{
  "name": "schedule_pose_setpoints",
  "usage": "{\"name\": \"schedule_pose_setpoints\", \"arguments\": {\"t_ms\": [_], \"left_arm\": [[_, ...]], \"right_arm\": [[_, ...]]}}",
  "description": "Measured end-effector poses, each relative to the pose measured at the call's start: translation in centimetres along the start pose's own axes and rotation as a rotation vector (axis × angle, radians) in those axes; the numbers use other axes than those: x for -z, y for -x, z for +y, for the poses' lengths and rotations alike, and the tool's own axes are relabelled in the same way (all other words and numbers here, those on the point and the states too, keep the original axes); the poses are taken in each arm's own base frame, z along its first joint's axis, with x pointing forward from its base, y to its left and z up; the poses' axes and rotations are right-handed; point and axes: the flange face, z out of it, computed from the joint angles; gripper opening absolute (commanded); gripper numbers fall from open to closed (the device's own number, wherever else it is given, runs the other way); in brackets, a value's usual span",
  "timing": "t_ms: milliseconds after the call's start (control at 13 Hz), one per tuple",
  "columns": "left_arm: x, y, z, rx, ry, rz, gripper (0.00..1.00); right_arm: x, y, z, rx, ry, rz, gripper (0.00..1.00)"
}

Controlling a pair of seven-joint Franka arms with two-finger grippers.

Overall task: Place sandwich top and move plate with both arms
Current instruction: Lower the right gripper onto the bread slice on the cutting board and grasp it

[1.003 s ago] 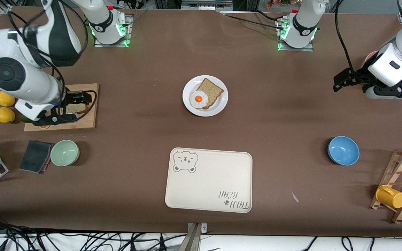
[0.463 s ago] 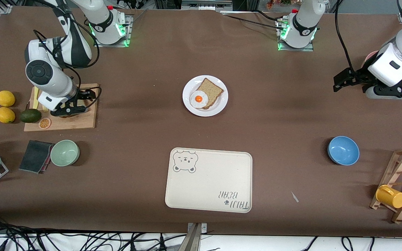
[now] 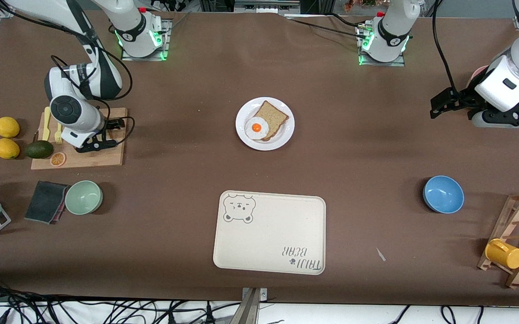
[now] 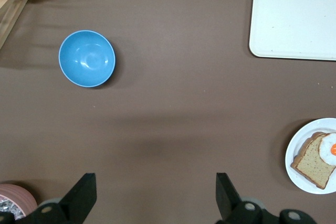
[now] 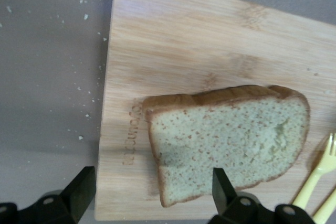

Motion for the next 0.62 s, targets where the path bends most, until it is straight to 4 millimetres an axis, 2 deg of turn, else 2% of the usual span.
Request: {"name": "schedule_pose_setpoints", "arguments": {"t_ms": [77, 154, 309, 463, 540, 617], "left_arm": [[0.0, 0.0, 0.0, 0.0, 0.0, 0.0, 1.0], [0.0, 0.0, 0.0, 0.0, 0.0, 0.0, 1.0], [0.0, 0.0, 0.0, 0.0, 0.0, 0.0, 1.0], [0.0, 0.0, 0.0, 0.0, 0.0, 0.0, 1.0], [0.0, 0.0, 0.0, 0.0, 0.0, 0.0, 1.0], [0.0, 0.0, 0.0, 0.0, 0.0, 0.0, 1.0]], "right_arm": [[-0.3, -0.1, -0.1, 0.002, -0.001, -0.005, 0.64], [-0.6, -0.1, -0.1, 0.003, -0.002, -0.006, 0.57], [-1.2, -0.2, -0.2, 0.007, -0.003, -0.013, 0.48], [-2.0, -0.4, 0.0, 0.005, -0.005, -0.01, 0.1], [-2.2, -0.4, 0.3, 0.007, -0.003, -0.009, 0.0], [-2.1, -0.5, 0.8, 0.006, 0.003, -0.006, 0.0]]}}
